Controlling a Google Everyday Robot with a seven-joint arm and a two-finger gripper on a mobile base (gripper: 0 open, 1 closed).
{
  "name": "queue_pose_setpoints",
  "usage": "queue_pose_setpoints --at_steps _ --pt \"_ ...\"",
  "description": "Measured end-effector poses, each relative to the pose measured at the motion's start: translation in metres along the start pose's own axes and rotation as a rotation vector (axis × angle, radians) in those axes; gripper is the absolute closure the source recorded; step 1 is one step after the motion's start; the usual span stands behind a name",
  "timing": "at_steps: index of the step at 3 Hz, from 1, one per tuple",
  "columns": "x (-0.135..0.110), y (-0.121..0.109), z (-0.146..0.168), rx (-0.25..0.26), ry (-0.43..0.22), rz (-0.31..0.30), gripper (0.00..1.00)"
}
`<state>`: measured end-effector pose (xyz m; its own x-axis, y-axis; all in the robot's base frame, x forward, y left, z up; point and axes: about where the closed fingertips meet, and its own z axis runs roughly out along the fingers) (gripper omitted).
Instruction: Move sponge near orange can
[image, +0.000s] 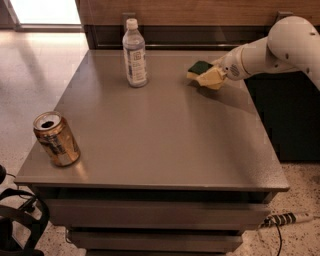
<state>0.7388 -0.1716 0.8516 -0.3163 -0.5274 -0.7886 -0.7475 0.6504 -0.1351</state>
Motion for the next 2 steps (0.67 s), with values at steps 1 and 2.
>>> queue_pose_setpoints --at_steps 1,2 --pt "-0.019 0.035 -0.035 -0.007 -0.034 -0.066 1.0" --pt "-0.028 0.056 -0.047 -0.035 -0.055 -0.102 1.0"
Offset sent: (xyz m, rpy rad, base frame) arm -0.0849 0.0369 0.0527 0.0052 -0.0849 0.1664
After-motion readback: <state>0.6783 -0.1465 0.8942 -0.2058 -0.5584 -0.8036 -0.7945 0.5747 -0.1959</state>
